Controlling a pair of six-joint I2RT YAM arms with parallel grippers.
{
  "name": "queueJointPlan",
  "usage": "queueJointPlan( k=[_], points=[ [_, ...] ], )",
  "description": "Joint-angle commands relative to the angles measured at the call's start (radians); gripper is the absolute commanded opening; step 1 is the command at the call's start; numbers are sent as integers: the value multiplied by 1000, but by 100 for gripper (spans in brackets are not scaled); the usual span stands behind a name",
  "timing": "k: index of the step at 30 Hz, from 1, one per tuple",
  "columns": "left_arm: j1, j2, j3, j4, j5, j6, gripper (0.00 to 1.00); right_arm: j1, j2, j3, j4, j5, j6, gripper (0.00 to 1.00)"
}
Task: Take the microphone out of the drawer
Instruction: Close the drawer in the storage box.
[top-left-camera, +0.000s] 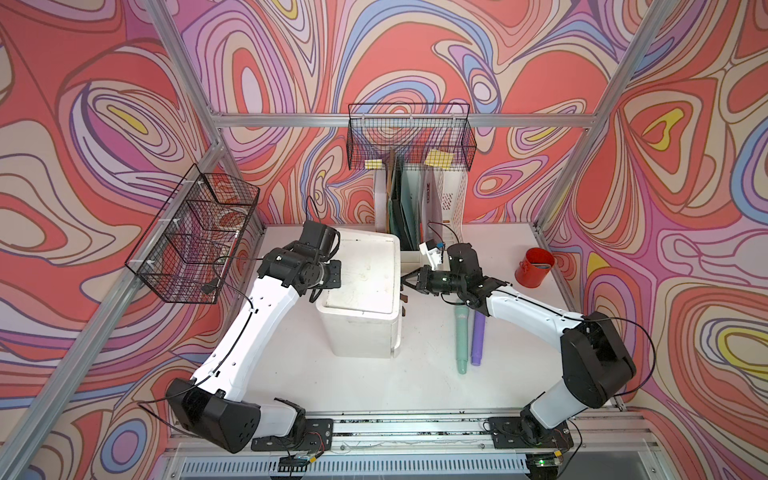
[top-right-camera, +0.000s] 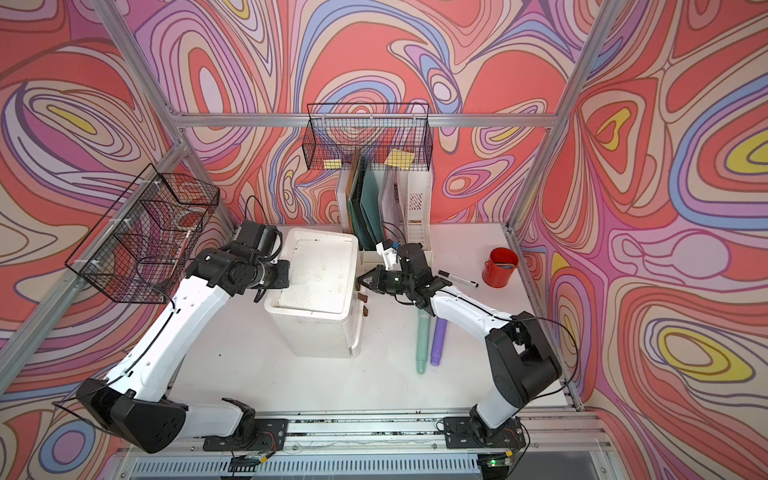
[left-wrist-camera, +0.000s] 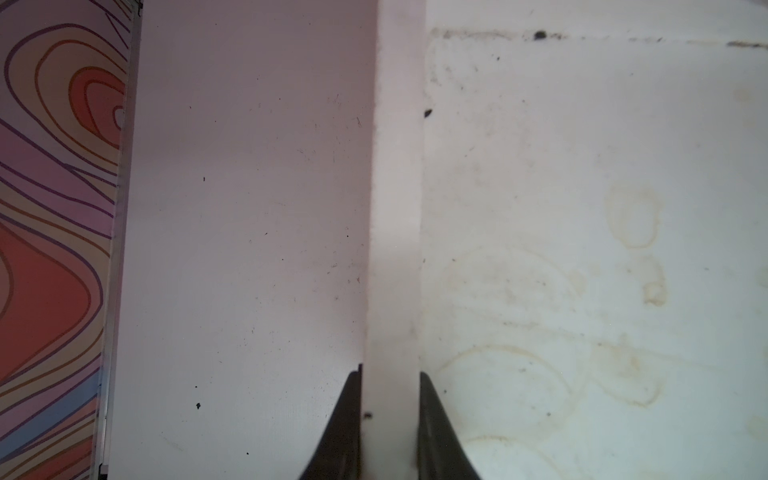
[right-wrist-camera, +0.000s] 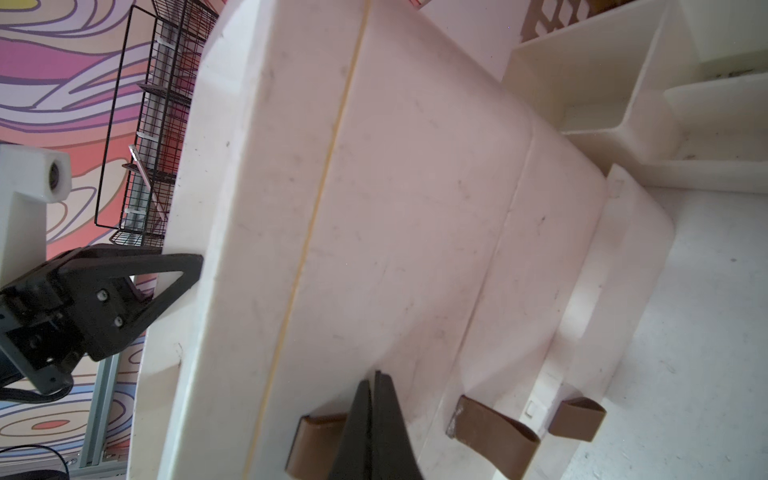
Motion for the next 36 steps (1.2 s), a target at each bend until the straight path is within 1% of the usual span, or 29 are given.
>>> queueJointPlan(
  k=[1,10,16,20,23,28,31,32,33,34,36],
  points=[
    [-47,24,-3,77,116,-70,0,24,11,23,19,-27,-7,0],
    [-66,39,14,69,84,-66,0,24,1,27,-9,-17,-27,0],
    [-66,23,8,55,37,-44,0,15,-43,55,-163,59,-115,0],
    [-67,15,4,52,22,-36,0,-21,-109,24,-237,114,-139,0],
    [-66,12,1,56,20,-35,0,-58,-165,-32,-244,131,-128,7],
    [-67,12,-1,58,20,-32,0,-80,-198,-111,-207,118,-85,25],
    [-67,11,-1,59,16,-28,0,-81,-190,-173,-104,89,-17,35],
    [-66,10,-1,58,15,-26,0,-80,-183,-200,-51,78,14,39],
    [-67,9,-1,57,13,-26,0,-81,-178,-223,1,72,44,41],
    [-66,9,-1,56,12,-23,0,-81,-173,-251,62,79,78,43],
    [-67,7,-1,55,11,-21,0,-79,-163,-317,206,88,155,50]
  ],
)
